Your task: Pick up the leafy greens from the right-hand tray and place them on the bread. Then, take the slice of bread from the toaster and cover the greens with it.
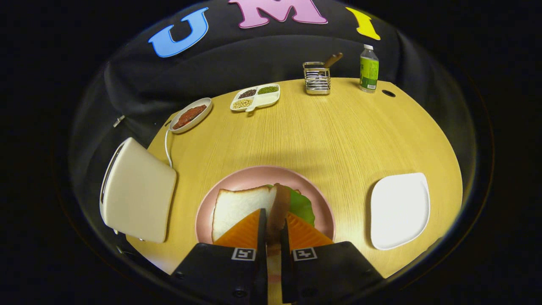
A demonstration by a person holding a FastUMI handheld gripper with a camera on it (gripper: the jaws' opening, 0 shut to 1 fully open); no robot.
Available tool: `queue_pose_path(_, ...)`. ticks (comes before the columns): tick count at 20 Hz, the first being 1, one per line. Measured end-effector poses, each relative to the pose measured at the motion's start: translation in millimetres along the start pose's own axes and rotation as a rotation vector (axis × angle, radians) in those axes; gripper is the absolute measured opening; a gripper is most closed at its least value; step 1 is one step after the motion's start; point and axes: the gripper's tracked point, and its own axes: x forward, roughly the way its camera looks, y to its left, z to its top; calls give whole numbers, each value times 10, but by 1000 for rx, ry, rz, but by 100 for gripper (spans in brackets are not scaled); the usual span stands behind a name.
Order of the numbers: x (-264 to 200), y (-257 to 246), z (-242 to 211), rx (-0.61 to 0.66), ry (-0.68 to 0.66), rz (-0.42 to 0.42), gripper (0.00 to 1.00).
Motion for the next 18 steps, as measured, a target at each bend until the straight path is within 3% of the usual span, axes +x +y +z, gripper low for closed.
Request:
queue_pose_path(1,8,-58,-1,-38,-4,-30,19)
queue_pose_path(6,5,-215,0,-176,-7,-135,60)
queue_pose_path(9,-11,-272,16,-217,-15,-164,64)
queue_pose_path(12,-31,-335,53,-245,-25,-187,91)
queue_pose_path(14,-67,-331,89,-235,-36,-182,98)
queue_pose_path(18,-133,-342,178,-289,-67,-169,99)
